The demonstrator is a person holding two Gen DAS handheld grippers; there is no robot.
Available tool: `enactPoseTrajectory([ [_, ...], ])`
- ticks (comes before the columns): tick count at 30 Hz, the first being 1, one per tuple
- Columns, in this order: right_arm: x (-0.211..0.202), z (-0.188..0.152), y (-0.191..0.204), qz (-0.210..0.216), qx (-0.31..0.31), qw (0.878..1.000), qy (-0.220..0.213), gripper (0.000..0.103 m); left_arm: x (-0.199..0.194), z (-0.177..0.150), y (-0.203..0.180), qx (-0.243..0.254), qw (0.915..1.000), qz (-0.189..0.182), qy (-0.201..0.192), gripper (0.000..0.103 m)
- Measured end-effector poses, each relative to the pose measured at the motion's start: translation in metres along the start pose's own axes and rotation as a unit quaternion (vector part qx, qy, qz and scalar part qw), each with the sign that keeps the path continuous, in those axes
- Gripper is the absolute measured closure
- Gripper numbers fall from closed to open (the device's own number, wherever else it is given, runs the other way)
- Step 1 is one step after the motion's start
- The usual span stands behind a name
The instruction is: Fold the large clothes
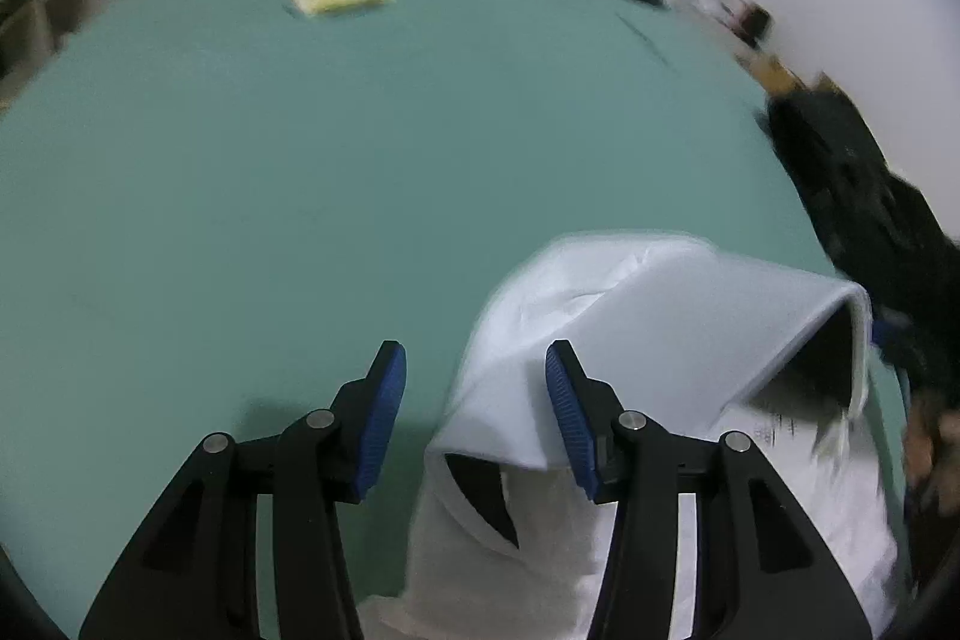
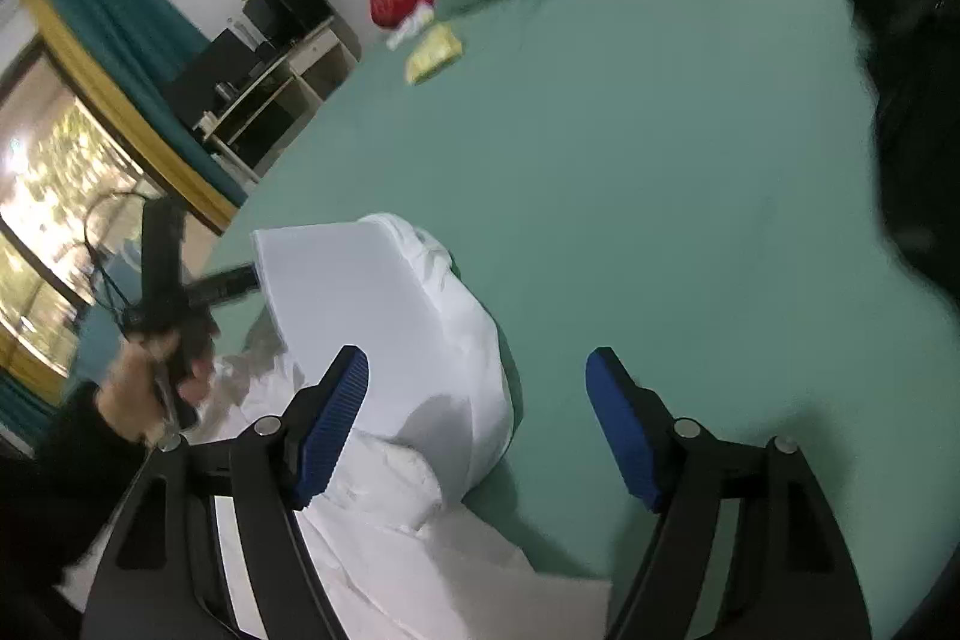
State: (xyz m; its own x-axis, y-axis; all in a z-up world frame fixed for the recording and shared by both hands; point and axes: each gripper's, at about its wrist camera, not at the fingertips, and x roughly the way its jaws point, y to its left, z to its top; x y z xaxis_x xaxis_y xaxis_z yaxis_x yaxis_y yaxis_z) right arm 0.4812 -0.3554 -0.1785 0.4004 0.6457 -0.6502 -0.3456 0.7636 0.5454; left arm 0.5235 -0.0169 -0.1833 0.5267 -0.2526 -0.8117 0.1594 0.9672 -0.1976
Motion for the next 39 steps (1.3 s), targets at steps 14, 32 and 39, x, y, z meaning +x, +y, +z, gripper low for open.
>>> enactPoseTrajectory([
  [14,0.06,-0.018,0.076,0.022,-0.156,0.977,0.146,0.081,-0.007,-0.029,-0.009,0.13,0.9888,-0.042,0.061,0.051],
  [32,0.051,-0.161,0.158,-0.311,-0.663,0.681,-0.024,0.088,-0.082,-0.069,-0.018,0.157,0.9864,-0.045,0.015,0.09],
  [39,0.032,-0.156,0.173,-0.22,-0.591,0.772,0.071,0.078,-0.122,-0.126,-0.022,0.152,0.9869,-0.047,0.028,0.093],
])
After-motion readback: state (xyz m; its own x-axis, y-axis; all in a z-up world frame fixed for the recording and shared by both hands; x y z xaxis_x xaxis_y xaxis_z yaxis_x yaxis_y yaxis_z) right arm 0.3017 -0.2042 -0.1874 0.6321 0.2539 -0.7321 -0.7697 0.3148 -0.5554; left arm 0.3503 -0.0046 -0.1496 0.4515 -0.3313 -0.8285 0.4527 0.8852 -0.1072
